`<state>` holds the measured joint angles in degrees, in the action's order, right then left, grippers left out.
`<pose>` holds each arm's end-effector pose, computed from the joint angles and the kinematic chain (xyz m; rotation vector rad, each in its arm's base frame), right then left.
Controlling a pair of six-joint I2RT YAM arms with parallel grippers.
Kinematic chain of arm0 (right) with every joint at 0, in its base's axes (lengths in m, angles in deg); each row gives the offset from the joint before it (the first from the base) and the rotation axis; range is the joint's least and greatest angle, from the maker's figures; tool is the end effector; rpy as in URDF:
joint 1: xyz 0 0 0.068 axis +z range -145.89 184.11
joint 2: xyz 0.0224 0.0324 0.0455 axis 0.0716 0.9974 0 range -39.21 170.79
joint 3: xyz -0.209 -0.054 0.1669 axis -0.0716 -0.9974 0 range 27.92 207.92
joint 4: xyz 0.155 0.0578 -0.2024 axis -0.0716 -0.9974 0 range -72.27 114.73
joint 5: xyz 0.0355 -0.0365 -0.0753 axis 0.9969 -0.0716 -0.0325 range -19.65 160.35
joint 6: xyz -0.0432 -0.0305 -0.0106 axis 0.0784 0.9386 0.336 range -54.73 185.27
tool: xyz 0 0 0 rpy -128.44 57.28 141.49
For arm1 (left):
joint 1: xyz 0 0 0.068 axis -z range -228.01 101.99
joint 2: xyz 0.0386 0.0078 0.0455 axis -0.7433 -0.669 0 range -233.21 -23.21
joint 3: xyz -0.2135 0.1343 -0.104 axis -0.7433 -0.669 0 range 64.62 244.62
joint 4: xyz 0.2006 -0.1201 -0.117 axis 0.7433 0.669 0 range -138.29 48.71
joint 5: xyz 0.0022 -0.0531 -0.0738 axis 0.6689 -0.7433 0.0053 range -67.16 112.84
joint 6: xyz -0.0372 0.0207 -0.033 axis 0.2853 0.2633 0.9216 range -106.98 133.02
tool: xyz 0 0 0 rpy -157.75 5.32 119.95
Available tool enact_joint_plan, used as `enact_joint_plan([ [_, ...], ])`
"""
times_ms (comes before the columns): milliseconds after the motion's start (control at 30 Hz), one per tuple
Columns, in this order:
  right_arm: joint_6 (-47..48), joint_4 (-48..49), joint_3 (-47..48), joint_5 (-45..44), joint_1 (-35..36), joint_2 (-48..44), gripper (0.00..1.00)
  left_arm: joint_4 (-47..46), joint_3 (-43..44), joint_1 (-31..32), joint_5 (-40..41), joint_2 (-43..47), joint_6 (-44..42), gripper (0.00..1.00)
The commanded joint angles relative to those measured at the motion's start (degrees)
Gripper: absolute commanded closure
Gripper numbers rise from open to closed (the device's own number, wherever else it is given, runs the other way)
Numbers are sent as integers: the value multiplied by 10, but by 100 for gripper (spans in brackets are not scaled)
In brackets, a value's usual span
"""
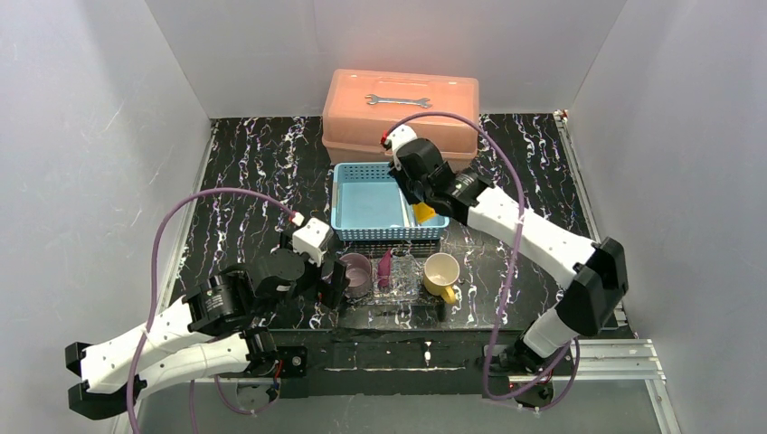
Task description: Prepare toiletry sets of a toothbrush and toothpaste on the tray
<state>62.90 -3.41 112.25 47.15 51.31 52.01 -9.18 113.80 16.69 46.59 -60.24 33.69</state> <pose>0.2572 0.2571 0.3463 -0.5978 2.0417 0.0670 0.0690 -0.1125 0.3346 0.5162 1.9720 -0.5282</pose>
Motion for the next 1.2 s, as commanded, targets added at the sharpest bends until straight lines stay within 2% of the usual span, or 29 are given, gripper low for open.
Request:
enact_joint_plan([
  [0, 57, 21, -21, 18, 42, -71, 81, -29, -5, -2, -15, -9, 15, 2],
  [267, 87, -1, -52, 60, 94, -158, 81, -62, 19, -9, -84, -35, 60, 2],
  [533, 99, -21, -86, 98, 139, -225, 81, -112, 44, -123, -283, -48, 131, 2],
  [733, 92, -34, -100, 112, 176, -252, 81, -167, 31, -183, -389, -52, 183, 2],
  [967, 77, -43, -106, 111, 220, -264, 81, -235, 13, -237, -481, -50, 259, 2],
  [1167, 82, -28, -129, 108, 246, -288, 80, -256, 6, -277, -548, -68, 320, 2],
])
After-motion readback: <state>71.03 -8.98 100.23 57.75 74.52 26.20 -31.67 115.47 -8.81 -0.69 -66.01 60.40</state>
